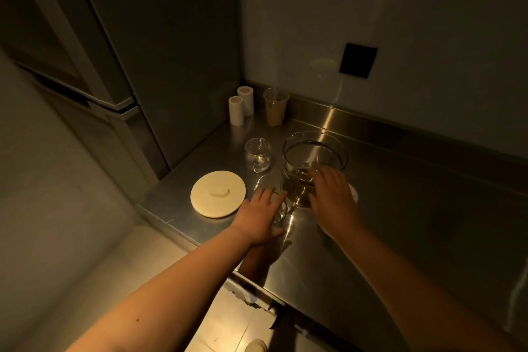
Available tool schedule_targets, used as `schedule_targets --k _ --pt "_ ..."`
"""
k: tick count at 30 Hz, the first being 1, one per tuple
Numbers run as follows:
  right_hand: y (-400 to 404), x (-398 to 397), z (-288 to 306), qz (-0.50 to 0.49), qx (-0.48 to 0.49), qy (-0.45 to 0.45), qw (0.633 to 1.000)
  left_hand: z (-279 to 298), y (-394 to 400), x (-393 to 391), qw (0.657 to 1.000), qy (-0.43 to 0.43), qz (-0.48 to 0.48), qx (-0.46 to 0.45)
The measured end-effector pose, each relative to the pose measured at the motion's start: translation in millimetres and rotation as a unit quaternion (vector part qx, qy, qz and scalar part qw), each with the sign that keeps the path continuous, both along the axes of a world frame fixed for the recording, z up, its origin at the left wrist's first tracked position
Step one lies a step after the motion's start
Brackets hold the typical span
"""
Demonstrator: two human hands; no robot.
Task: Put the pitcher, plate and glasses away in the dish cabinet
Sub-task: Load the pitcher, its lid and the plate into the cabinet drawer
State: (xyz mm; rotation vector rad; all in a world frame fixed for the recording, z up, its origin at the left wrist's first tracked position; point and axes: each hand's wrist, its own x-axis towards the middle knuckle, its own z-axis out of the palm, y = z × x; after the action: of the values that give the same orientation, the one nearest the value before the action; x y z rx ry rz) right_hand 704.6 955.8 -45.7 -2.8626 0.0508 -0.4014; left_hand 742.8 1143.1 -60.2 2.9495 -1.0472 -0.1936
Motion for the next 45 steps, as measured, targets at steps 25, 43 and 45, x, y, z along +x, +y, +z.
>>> schedule_targets --k 25,43,45 --pt "129.3 -118.0 -97.1 -0.075 0.018 0.241 0.967 -70.1 126.0 -73.2 0.992 0.100 -0.034 0.065" --pt "349.6 40.2 -104.5 -0.152 0.069 0.233 0.958 -71.0 298.1 93.7 0.991 0.094 -0.067 0.062" --pt "354.2 55.9 -103.6 -0.126 0.070 0.229 0.963 -71.2 301.1 108.3 0.993 0.091 -0.058 0.056"
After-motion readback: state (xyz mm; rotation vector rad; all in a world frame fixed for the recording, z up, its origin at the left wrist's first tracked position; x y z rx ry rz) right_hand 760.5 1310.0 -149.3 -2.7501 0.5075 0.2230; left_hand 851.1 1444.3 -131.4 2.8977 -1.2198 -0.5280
